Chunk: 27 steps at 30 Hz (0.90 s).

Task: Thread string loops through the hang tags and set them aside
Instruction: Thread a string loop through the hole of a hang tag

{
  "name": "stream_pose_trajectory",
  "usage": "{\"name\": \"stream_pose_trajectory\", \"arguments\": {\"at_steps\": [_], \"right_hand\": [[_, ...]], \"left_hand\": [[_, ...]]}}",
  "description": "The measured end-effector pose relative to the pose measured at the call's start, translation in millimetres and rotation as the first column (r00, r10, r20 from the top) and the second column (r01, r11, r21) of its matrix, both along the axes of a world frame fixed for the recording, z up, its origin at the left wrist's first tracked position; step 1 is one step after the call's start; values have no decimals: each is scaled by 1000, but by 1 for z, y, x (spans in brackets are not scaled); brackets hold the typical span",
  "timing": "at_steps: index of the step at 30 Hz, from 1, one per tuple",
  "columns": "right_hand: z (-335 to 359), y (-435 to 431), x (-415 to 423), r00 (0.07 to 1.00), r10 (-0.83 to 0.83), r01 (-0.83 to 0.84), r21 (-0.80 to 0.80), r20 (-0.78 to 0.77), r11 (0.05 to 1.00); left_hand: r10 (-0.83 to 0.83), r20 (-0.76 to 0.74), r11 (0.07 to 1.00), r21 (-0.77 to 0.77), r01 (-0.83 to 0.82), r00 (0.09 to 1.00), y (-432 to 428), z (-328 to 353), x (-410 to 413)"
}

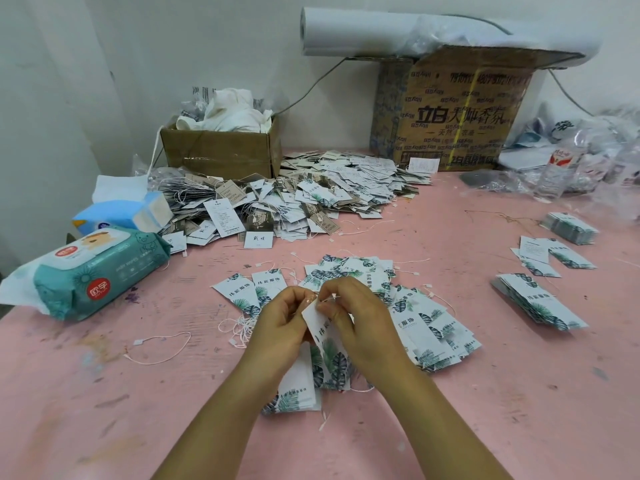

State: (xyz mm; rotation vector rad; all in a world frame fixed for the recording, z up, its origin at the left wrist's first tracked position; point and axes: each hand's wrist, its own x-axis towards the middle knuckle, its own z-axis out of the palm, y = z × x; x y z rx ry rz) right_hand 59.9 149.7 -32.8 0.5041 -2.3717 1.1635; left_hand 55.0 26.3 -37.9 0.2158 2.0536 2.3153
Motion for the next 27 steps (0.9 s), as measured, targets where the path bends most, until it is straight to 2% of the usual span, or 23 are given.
{"name": "stream_pose_trajectory", "arguments": {"at_steps": [2,7,14,16,21,27], "right_hand": [[0,2,0,999,11,-12,30,39,999],[2,8,-2,1000,-20,17,112,22,994],[0,9,-3,999,-30,24,125,42,992],[-2,10,-4,997,-68,63,109,39,992],[-3,19,-9,985,-170,169,18,43,985],[-3,26,-13,971,-189,207,-117,146,971]], "left_hand": [[16,-3,999,-35,-16,1000,1,1,0],[91,9,995,-38,-90,996,2,2,-1],[117,101,957,254,-140,988,-3,10,-3],[147,111,940,293,-173,983,-6,11,-5],[206,124,945,232,-231,971,-11,9,-9],[223,23,965,138,-224,974,-16,6,-9]]}}
